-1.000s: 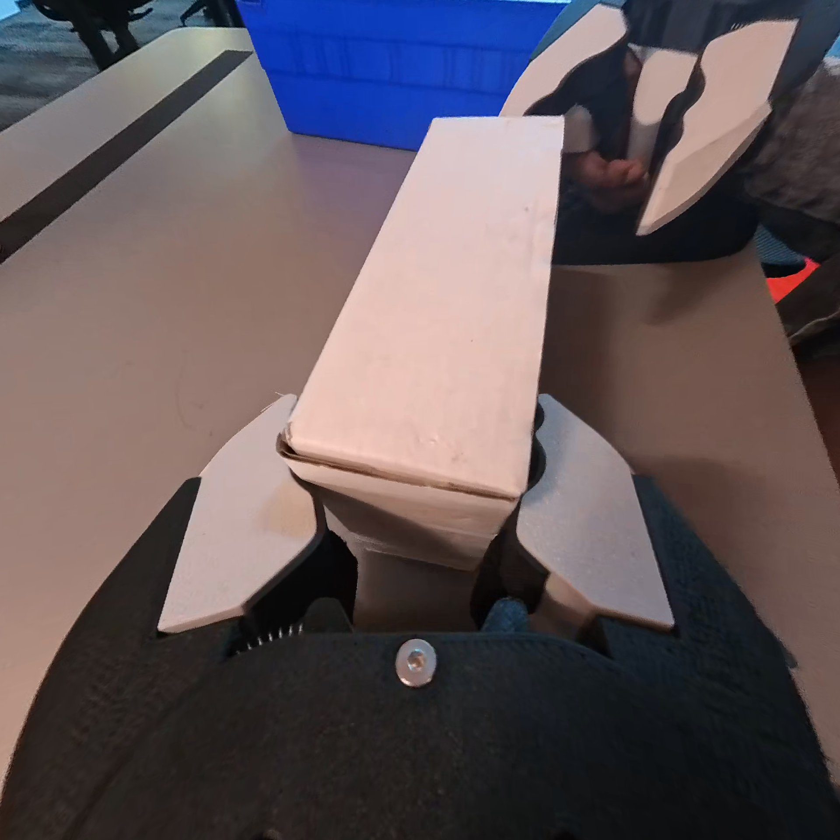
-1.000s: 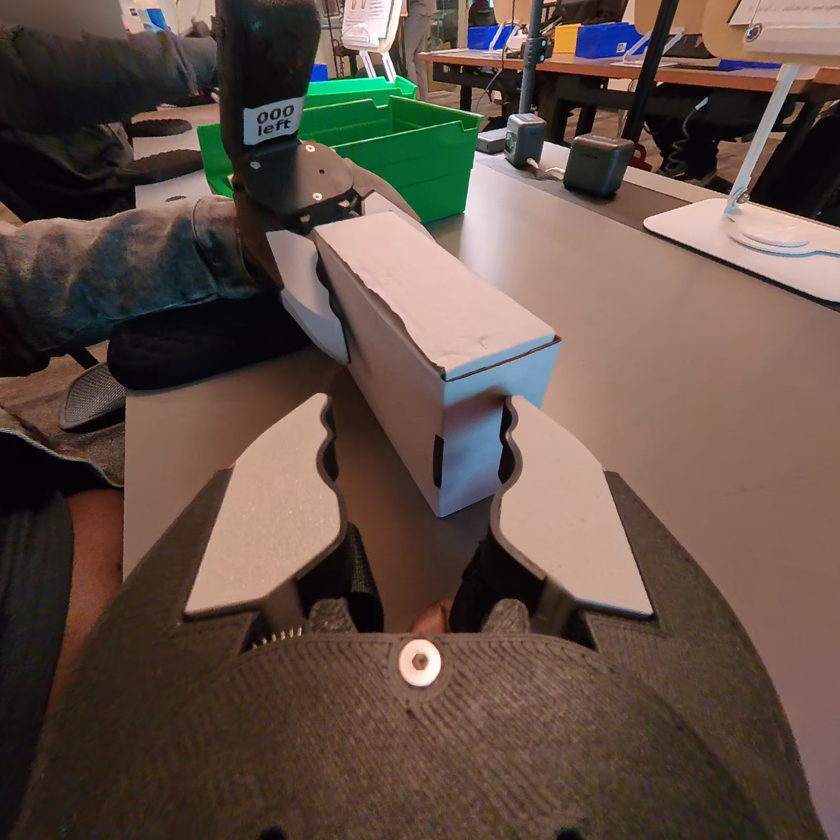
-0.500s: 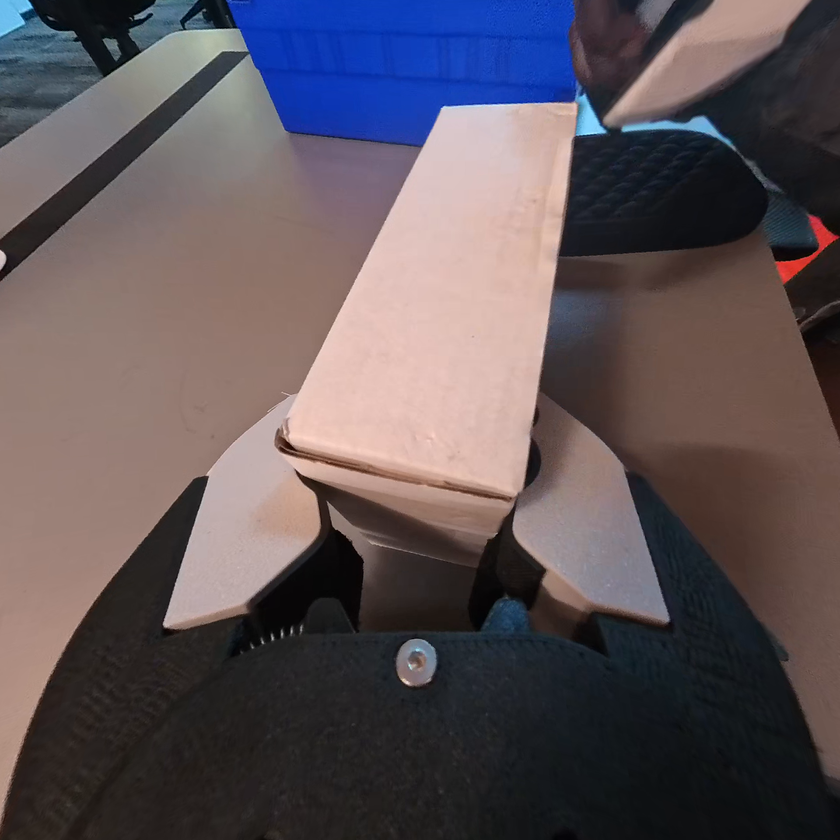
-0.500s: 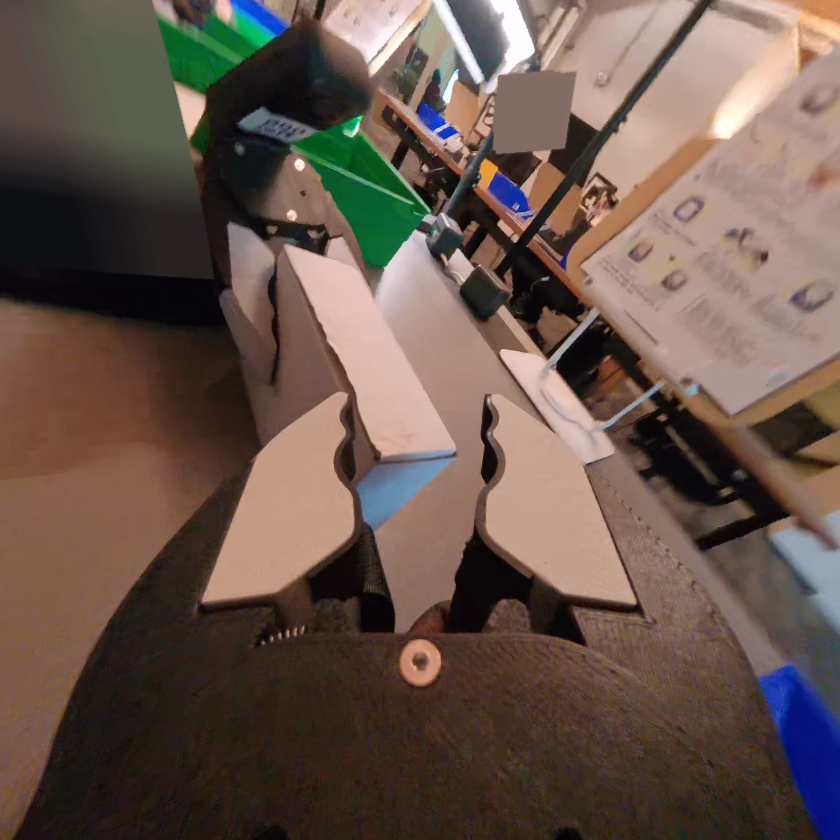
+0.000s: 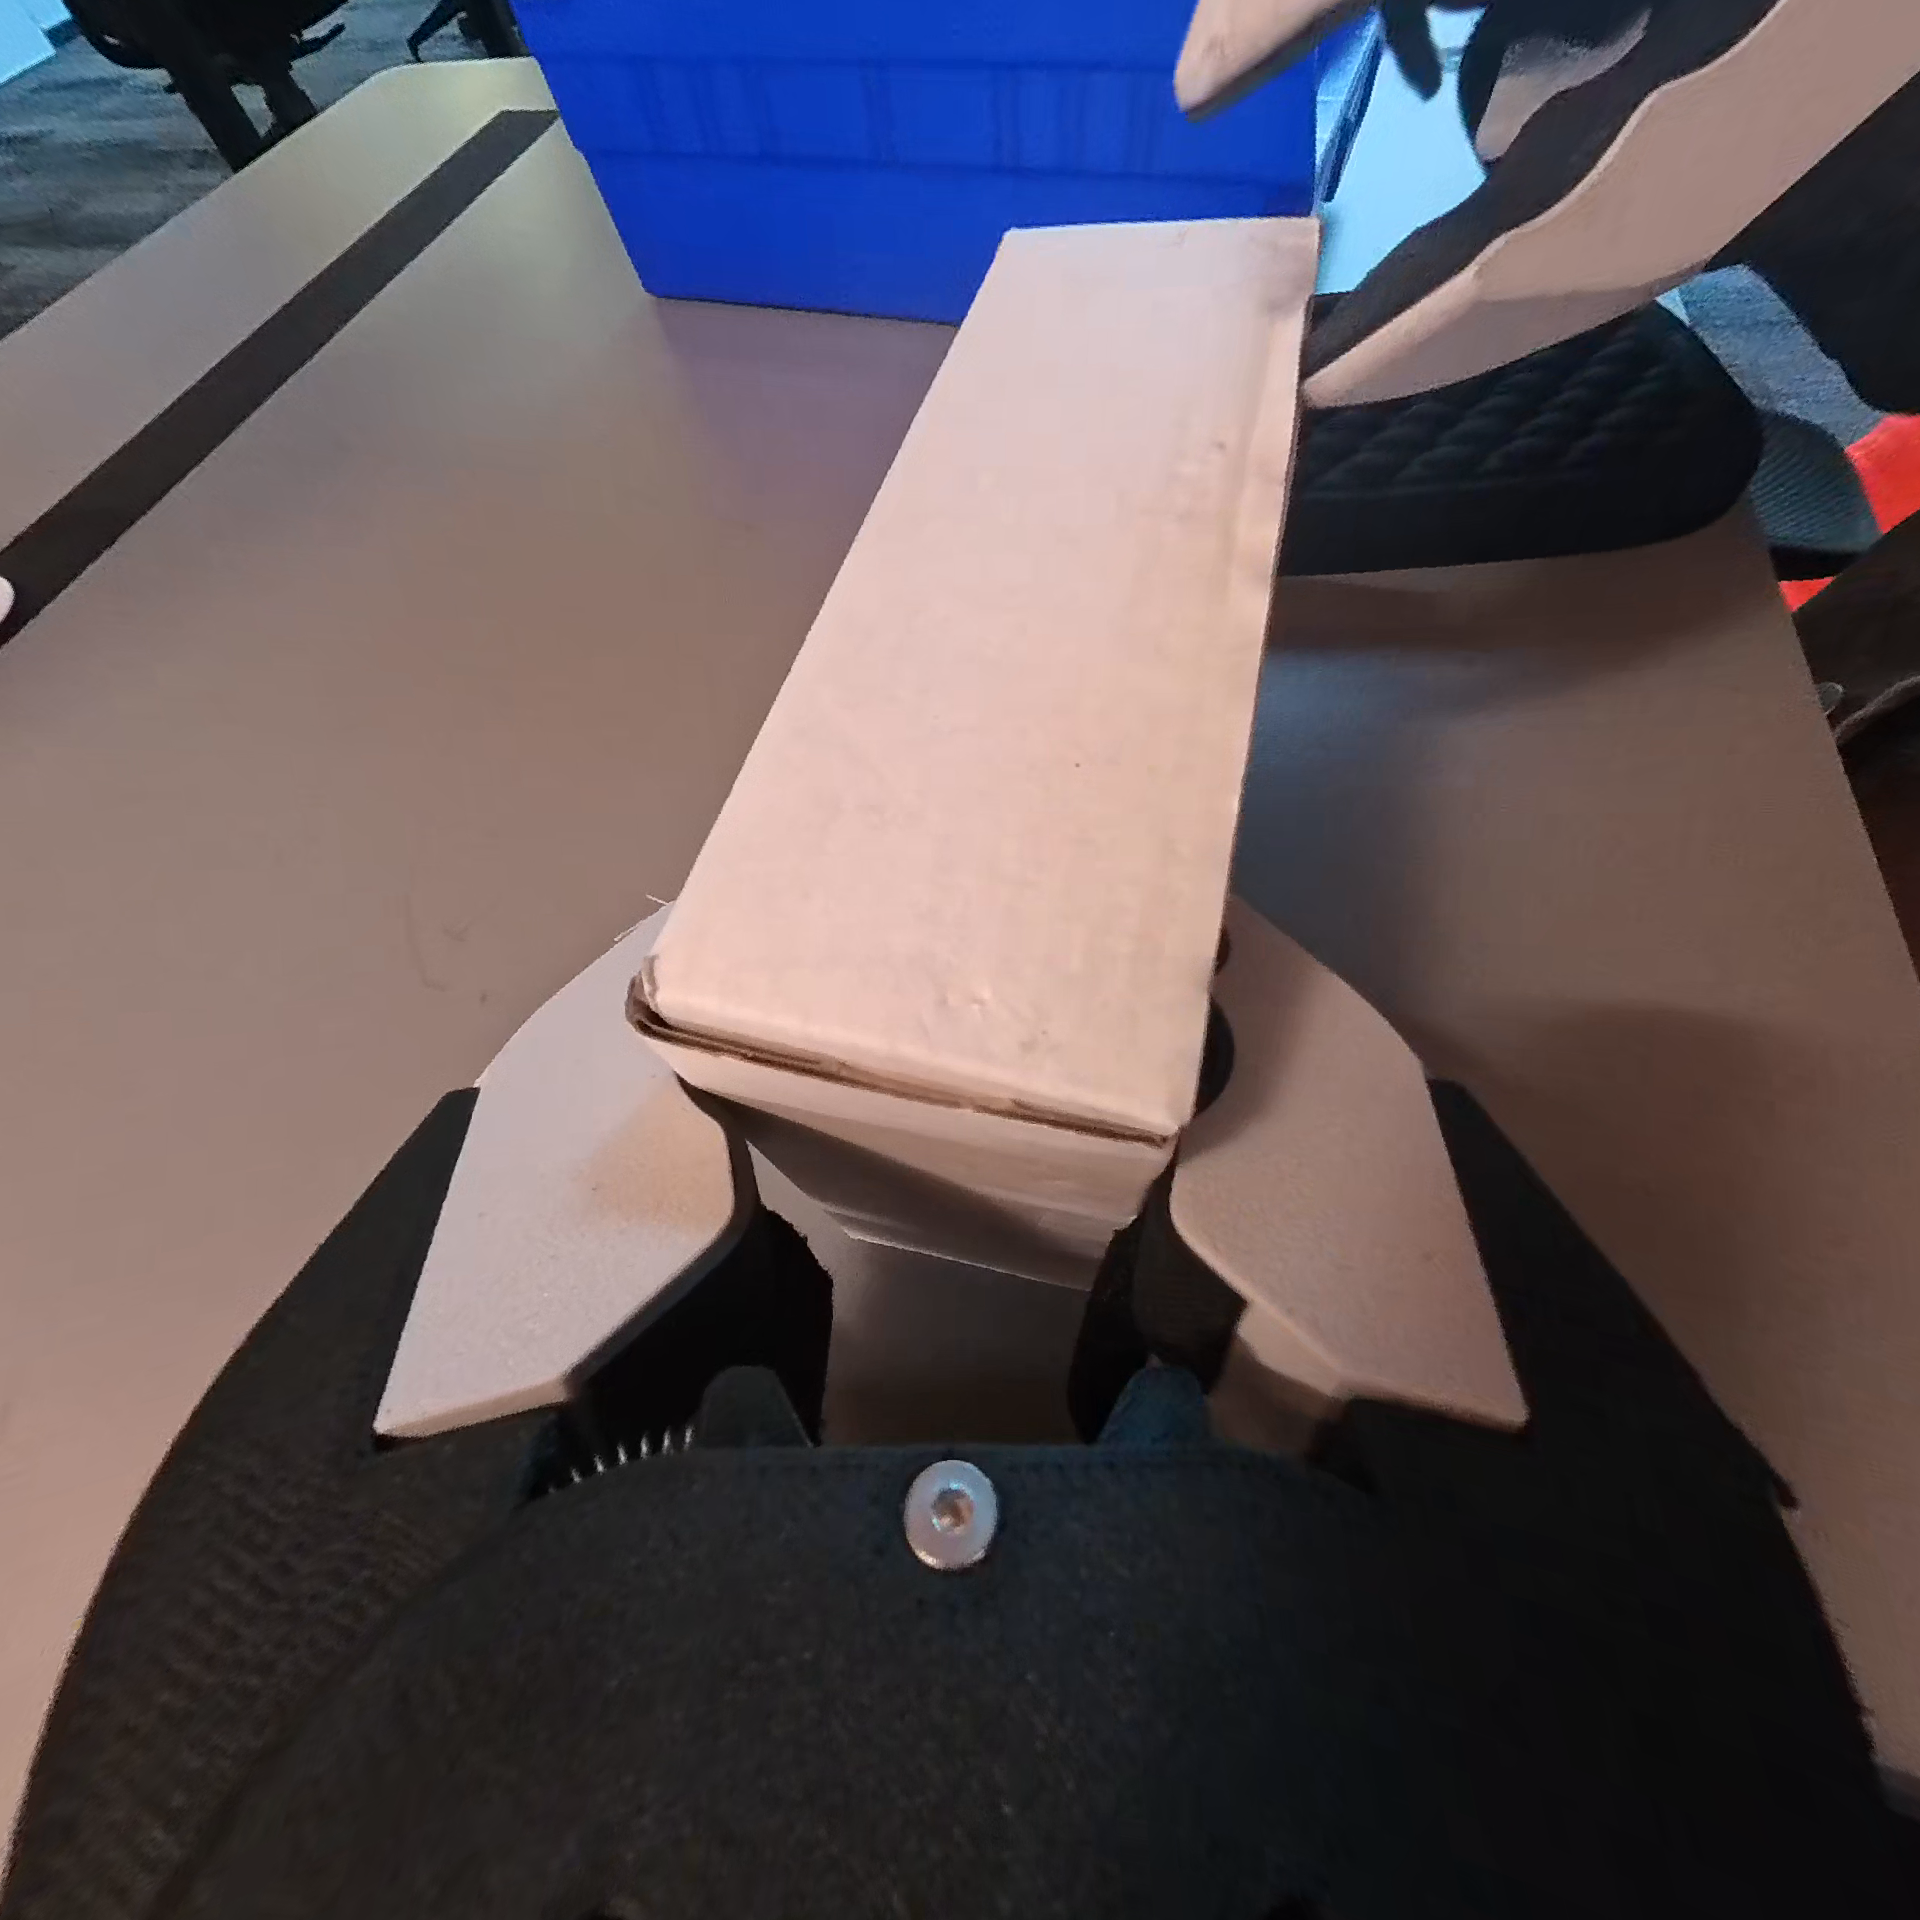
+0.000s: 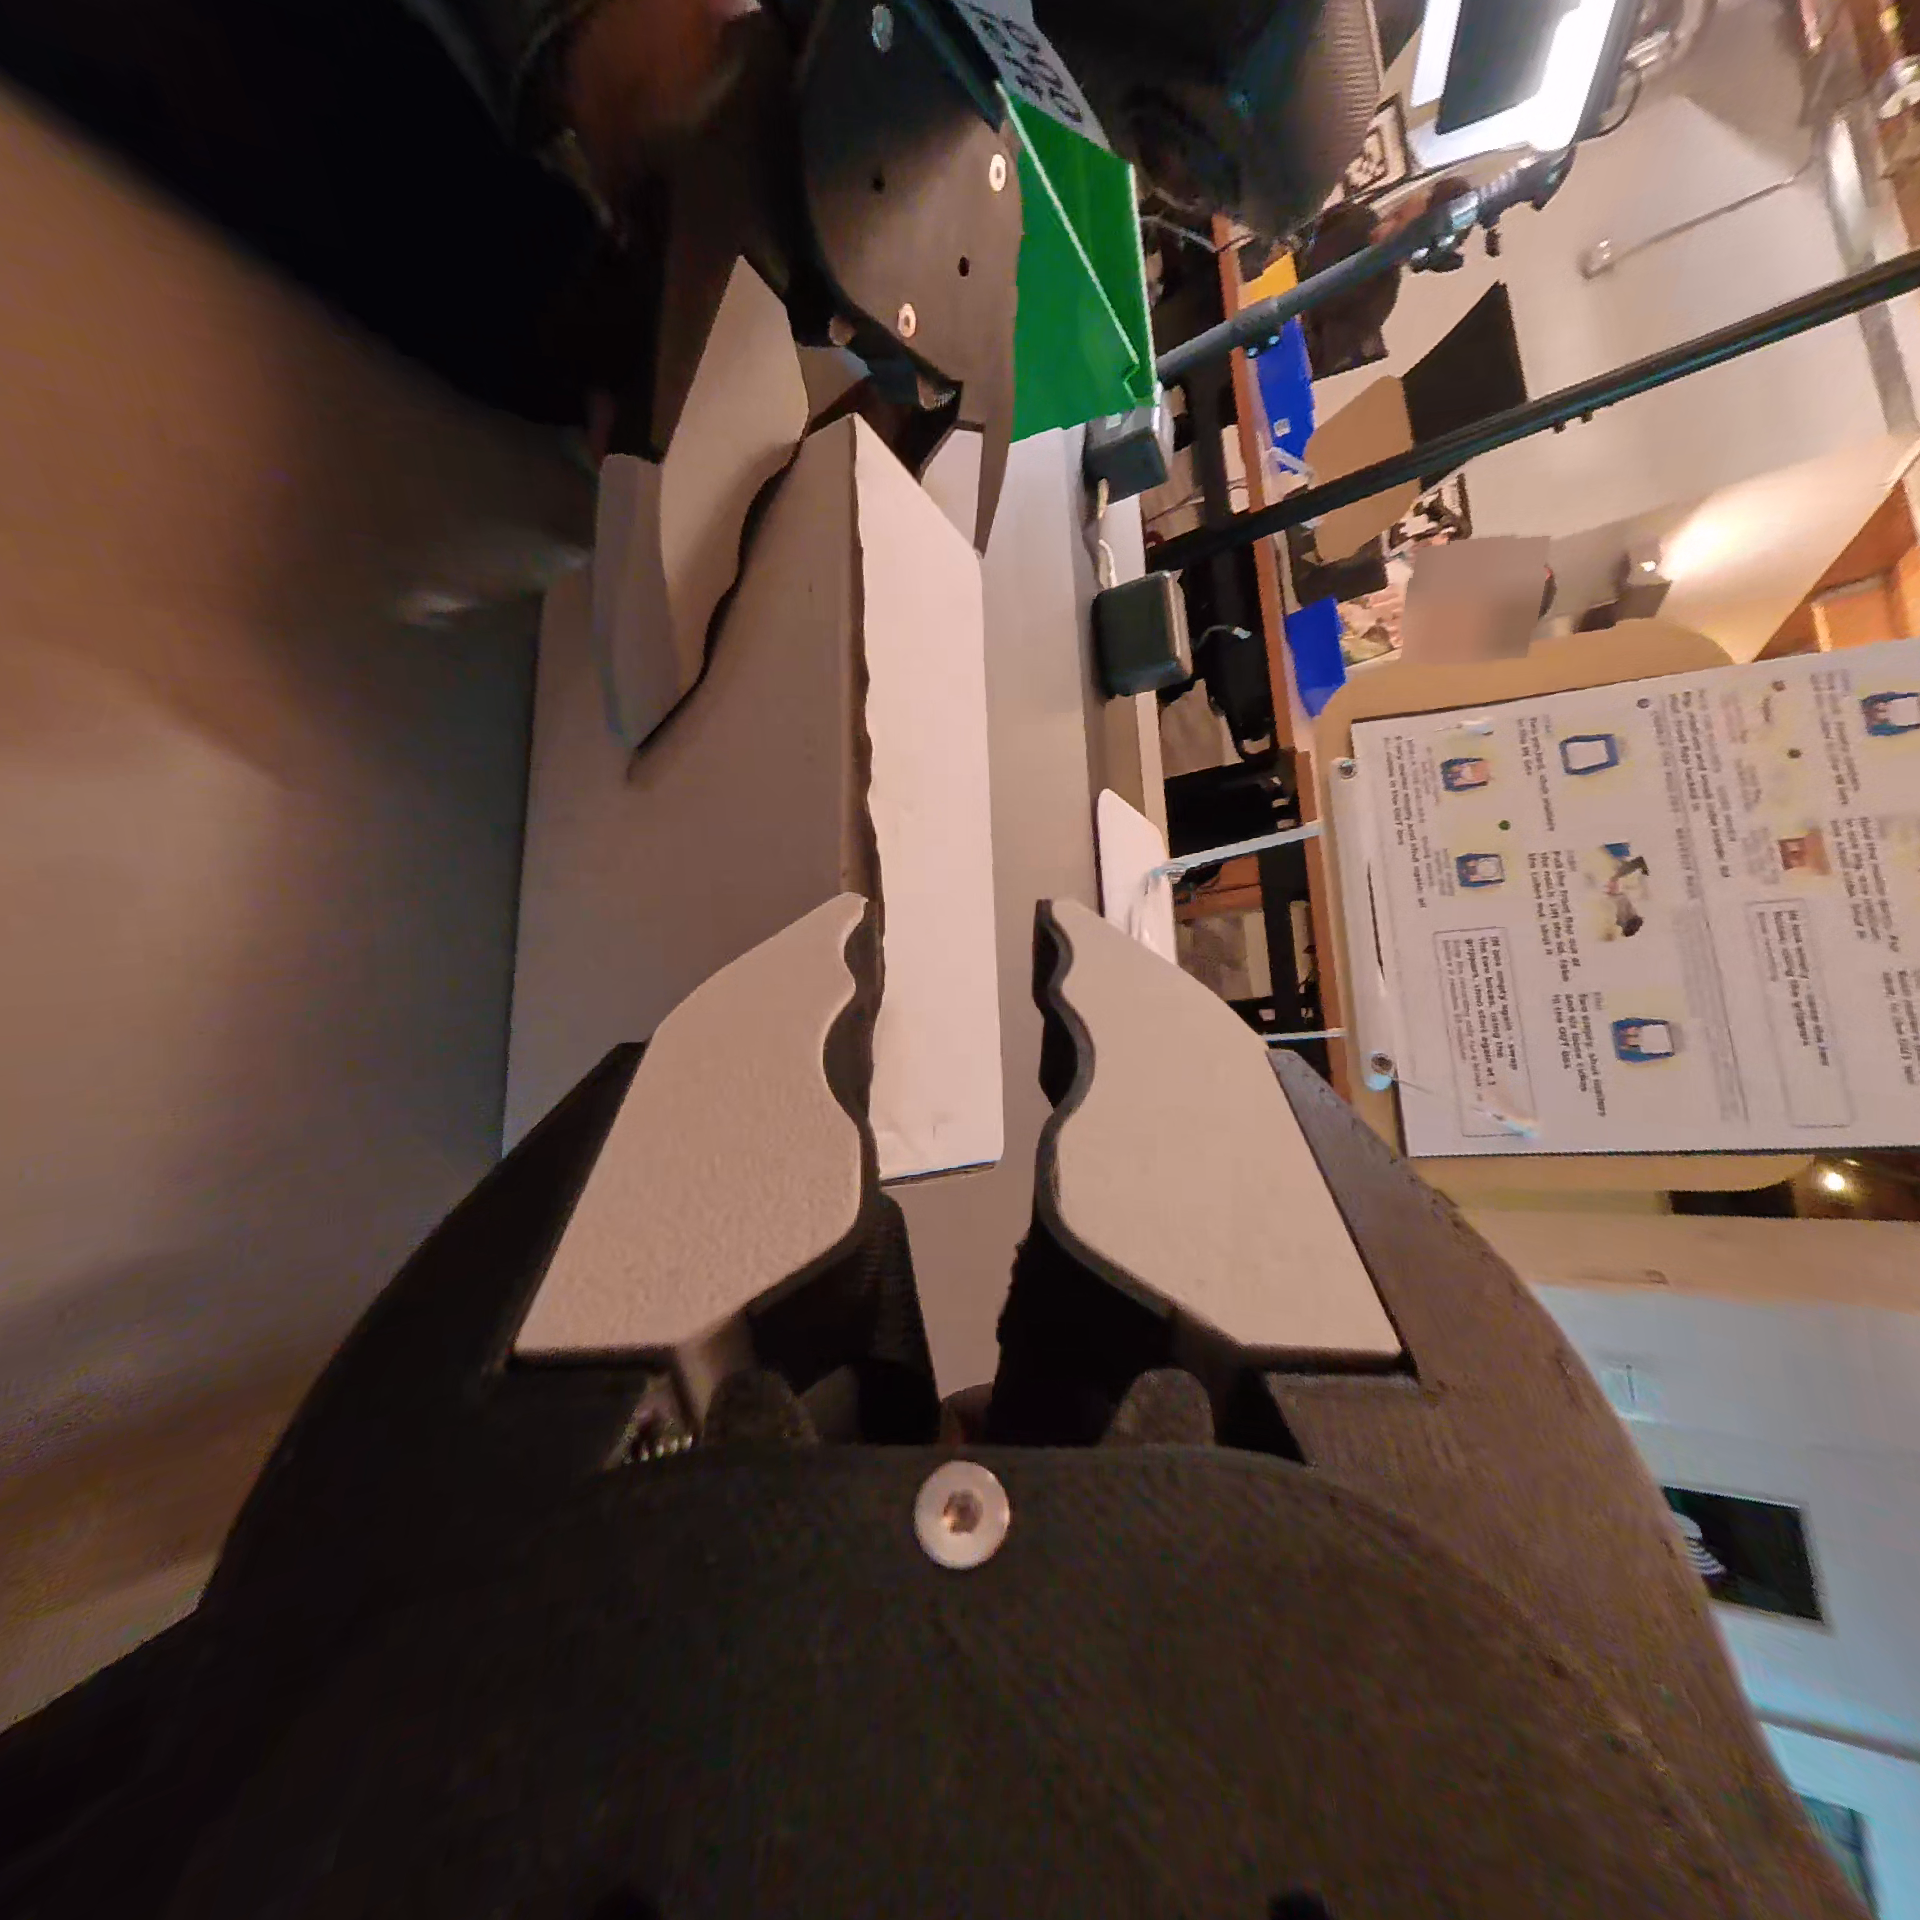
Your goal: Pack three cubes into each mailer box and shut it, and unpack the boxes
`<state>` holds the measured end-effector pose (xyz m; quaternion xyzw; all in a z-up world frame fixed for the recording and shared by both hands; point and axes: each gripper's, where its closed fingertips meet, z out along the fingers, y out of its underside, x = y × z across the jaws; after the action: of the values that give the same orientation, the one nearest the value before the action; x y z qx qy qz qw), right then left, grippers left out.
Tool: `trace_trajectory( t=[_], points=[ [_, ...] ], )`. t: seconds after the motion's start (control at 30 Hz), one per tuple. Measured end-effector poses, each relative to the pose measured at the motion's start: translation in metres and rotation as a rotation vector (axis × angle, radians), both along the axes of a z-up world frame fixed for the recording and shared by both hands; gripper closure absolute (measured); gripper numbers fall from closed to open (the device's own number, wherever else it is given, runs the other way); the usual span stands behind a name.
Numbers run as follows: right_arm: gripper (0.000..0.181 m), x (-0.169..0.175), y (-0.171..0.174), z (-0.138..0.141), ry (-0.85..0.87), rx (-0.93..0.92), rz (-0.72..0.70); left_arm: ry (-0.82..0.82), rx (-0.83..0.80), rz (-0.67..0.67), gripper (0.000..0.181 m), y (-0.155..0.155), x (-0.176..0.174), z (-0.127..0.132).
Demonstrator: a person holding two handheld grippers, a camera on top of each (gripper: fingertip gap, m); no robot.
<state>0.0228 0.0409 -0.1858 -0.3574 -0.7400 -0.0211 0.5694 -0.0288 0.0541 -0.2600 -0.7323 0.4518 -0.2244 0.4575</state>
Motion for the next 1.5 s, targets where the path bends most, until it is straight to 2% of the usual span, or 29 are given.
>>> trace_trajectory(
  t=[0.1,0.2,0.3,0.4,0.47,0.53,0.73,0.9,1.1,1.2,1.27,1.33,1.4,1.5],
  points=[
    [0.145,-0.002,0.003,0.004,-0.024,0.023,-0.020,0.000,-0.003,-0.004,0.094,0.000,0.000,0.000],
    [0.144,-0.008,0.005,0.005,-0.035,0.107,-0.058,0.005,-0.002,0.001,0.095,0.000,0.000,0.000],
    [0.152,-0.014,0.006,0.004,-0.030,0.191,-0.103,0.006,-0.002,0.007,0.096,0.000,0.000,0.000],
    [0.163,-0.017,0.006,0.000,-0.042,0.199,-0.122,0.009,-0.003,0.008,0.096,0.000,-0.001,-0.001],
    [0.180,-0.018,0.005,-0.007,-0.090,0.190,-0.121,0.012,-0.002,0.017,0.096,0.001,-0.001,-0.001],
    [0.180,-0.018,0.006,-0.008,-0.104,0.196,-0.122,0.020,-0.001,0.028,0.096,0.001,-0.001,-0.001],
    [0.178,-0.018,0.006,-0.005,-0.142,-0.152,-0.080,0.038,-0.020,0.050,0.096,0.002,-0.002,-0.002],
    [0.178,-0.025,0.010,0.004,-0.141,-0.213,-0.073,0.031,-0.048,0.067,0.096,0.003,-0.005,-0.003],
    [0.178,-0.016,0.006,-0.010,-0.145,-0.278,-0.063,0.073,-0.013,0.063,0.096,0.002,-0.002,-0.004],
    [0.178,-0.015,0.006,-0.006,-0.077,-0.407,-0.072,0.084,-0.022,0.061,0.096,0.001,-0.001,-0.005],
    [0.179,-0.016,0.013,0.011,0.066,-0.526,-0.071,0.112,0.000,0.046,0.096,-0.002,0.001,-0.005],
    [0.180,-0.014,0.016,0.018,0.127,-0.667,-0.049,0.134,0.023,0.037,0.096,-0.003,0.003,-0.005],
    [0.179,-0.014,0.018,0.016,0.118,-0.686,-0.052,0.114,-0.005,0.040,0.096,-0.001,0.003,-0.006],
    [0.179,-0.019,0.027,0.019,0.068,-0.609,-0.083,0.097,-0.022,0.043,0.096,-0.001,0.001,-0.006]
  ],
)
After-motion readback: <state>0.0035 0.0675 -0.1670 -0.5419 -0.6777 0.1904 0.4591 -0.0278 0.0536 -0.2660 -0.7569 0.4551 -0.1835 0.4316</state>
